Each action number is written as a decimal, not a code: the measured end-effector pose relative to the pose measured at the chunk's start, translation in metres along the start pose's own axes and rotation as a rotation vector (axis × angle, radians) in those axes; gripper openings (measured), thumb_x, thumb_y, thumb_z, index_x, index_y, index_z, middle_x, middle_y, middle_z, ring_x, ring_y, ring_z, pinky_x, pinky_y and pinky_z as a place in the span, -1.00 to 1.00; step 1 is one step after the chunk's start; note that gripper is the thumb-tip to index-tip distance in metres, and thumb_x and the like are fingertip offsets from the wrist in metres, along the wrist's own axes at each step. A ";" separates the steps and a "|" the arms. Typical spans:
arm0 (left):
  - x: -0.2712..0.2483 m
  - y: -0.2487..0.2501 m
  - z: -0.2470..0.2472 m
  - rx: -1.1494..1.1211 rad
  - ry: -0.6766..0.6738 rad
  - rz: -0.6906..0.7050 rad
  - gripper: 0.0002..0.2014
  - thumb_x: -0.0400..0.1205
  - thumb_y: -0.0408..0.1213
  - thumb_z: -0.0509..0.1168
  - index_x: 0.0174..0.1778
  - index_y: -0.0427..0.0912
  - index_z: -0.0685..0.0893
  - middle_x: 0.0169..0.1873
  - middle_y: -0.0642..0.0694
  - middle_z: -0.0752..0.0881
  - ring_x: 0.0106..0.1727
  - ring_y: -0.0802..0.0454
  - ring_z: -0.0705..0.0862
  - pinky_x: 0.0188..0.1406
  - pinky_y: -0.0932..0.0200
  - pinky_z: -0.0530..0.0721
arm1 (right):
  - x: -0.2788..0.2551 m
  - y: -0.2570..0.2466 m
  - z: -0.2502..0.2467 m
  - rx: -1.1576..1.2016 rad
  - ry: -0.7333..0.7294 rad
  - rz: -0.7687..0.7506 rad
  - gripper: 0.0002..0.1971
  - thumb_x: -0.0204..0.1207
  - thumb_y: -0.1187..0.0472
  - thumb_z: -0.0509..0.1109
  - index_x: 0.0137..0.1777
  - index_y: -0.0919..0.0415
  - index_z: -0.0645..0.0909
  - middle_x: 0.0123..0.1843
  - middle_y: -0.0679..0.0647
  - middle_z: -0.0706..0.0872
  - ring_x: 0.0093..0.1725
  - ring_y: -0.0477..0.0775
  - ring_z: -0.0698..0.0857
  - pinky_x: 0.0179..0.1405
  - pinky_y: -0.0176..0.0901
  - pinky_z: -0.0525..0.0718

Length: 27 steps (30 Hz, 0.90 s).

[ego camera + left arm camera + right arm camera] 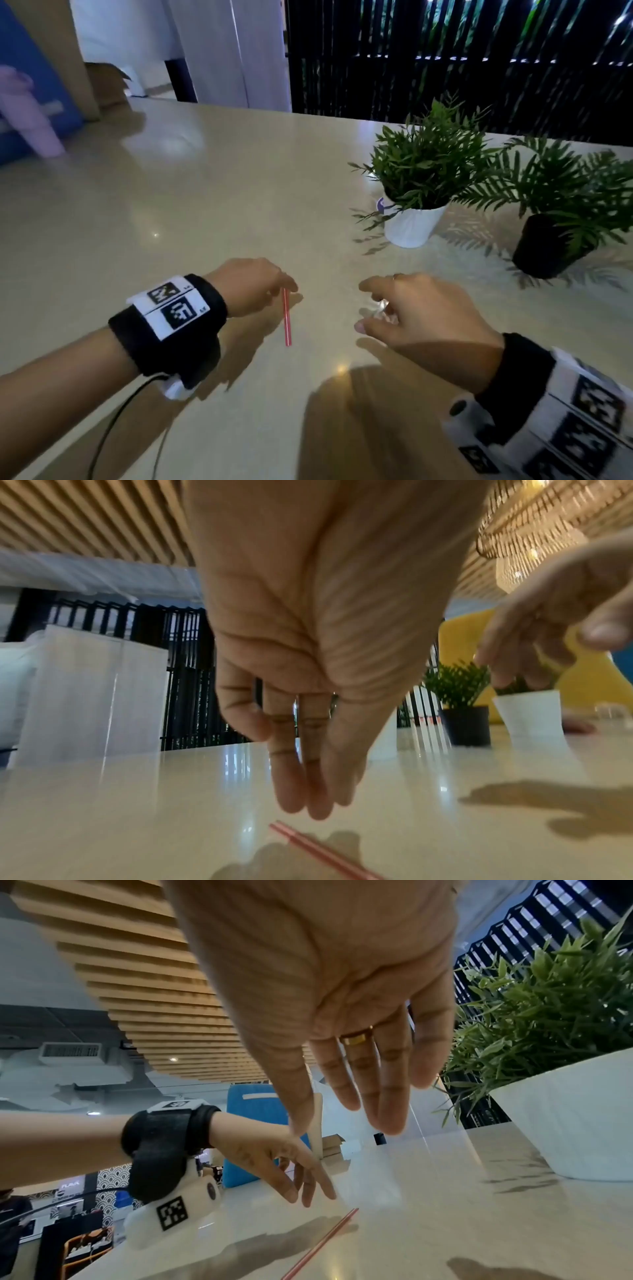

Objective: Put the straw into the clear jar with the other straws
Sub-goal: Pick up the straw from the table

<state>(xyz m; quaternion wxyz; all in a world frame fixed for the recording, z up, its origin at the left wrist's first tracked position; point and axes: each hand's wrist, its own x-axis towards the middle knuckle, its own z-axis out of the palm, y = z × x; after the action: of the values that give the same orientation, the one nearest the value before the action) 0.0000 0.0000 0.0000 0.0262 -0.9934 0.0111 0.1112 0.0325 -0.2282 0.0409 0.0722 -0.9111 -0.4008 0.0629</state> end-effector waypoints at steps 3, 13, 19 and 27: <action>0.012 -0.006 0.002 0.020 -0.101 -0.026 -0.59 0.61 -0.36 0.07 0.35 0.06 0.49 0.12 -0.12 0.69 0.13 -0.15 0.62 -0.15 0.17 0.40 | 0.008 0.004 0.005 0.021 0.013 0.002 -0.58 0.46 -0.19 0.26 0.27 -0.08 0.42 0.15 -0.05 0.72 0.15 0.12 0.63 0.03 -0.02 0.61; 0.026 0.002 0.023 0.203 -0.006 0.169 -0.85 0.62 -0.23 0.12 -0.05 -0.09 0.61 -0.08 -0.12 0.67 -0.02 -0.17 0.66 -0.41 0.18 0.32 | 0.023 0.011 0.019 0.013 -0.057 0.003 -0.57 0.47 -0.20 0.25 0.30 -0.08 0.41 0.22 -0.06 0.68 0.20 0.12 0.60 0.01 -0.10 0.52; 0.036 -0.009 0.021 0.029 -0.105 0.099 -0.92 0.54 -0.31 0.22 -0.14 -0.13 0.62 -0.13 -0.08 0.61 -0.04 -0.12 0.59 -0.26 0.15 0.37 | 0.032 0.012 0.036 -0.014 -0.029 -0.011 -0.55 0.45 -0.19 0.27 0.28 -0.03 0.46 0.20 0.02 0.69 0.14 0.16 0.64 0.07 -0.09 0.56; 0.032 -0.002 0.009 -0.042 -0.276 0.006 -0.91 0.65 -0.22 0.13 -0.17 -0.07 0.39 -0.18 -0.11 0.54 -0.22 -0.07 0.45 -0.22 0.14 0.37 | 0.035 0.017 0.041 0.062 -0.014 -0.007 -0.58 0.47 -0.12 0.29 0.29 -0.01 0.49 0.23 0.00 0.67 0.19 0.09 0.61 0.10 -0.08 0.57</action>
<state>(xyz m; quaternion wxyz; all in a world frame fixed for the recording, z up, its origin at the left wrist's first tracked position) 0.0293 0.0016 -0.0162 0.0061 -0.9689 0.0081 0.2471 0.0612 -0.2105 -0.0044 0.0980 -0.9065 -0.4025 0.0813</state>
